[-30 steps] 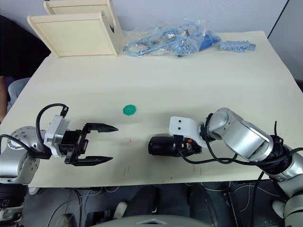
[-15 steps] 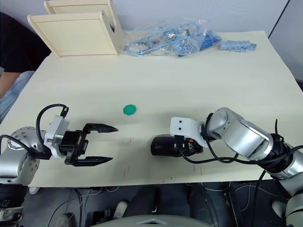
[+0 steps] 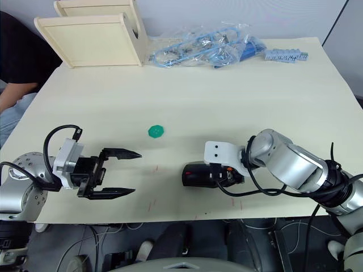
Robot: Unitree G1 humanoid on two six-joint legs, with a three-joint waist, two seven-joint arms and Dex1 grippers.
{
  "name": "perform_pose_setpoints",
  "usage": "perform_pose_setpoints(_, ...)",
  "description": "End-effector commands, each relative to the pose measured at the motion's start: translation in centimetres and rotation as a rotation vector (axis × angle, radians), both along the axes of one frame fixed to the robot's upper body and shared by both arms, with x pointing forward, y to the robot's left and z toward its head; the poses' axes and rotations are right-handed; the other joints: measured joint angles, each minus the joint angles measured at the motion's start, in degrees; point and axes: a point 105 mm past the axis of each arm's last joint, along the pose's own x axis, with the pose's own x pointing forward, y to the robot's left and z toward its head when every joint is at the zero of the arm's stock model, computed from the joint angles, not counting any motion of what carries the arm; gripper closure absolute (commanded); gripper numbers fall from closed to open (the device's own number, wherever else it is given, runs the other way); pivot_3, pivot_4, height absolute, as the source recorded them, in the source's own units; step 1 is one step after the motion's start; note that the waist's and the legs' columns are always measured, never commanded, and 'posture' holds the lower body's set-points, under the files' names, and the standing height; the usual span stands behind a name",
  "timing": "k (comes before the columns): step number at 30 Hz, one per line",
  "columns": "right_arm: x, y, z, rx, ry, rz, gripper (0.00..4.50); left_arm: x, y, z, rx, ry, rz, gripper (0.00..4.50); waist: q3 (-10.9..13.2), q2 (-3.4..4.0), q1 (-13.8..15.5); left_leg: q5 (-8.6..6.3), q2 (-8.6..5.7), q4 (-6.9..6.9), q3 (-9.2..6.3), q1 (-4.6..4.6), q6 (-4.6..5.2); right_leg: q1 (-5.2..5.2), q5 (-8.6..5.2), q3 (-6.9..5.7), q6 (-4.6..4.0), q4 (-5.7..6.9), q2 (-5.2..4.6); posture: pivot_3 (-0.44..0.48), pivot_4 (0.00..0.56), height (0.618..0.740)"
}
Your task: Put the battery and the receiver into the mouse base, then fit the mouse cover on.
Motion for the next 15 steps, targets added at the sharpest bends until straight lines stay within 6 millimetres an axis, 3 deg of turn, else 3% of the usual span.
perform_pose_setpoints(1,0.17,-0.18,0.02,-0.006,-0.02,-0.004,1.48,-0.39,-0.2,0.19,0.007,-0.017,-0.053,0.0,0.0,0.0,-0.01,0.0,0.0,0.0,0.0,0.0,0.0,0.0,0.0,0.0,0.0,0.0,0.0,0.0,0.15,0.74)
perform_pose_setpoints(13,-0.09,-0.24,0.05,-0.008,-0.008,0.011,1.48,-0.31,-0.17,0.2,0.009,-0.018,-0.051,0.0,0.0,0.0,0.0,0.0,0.0,0.0,0.0,-0.01,0.0,0.0,0.0,0.0,0.0,-0.01,0.0,0.0,0.15,0.74)
perform_pose_setpoints(15,-0.11,-0.26,0.08,-0.007,-0.01,0.013,0.87,-0.3,-0.22,0.2,0.01,-0.018,-0.052,0.0,0.0,0.0,0.0,0.0,0.0,0.0,0.0,-0.02,0.0,-0.01,0.0,0.0,0.0,-0.01,0.0,0.0,0.15,0.74)
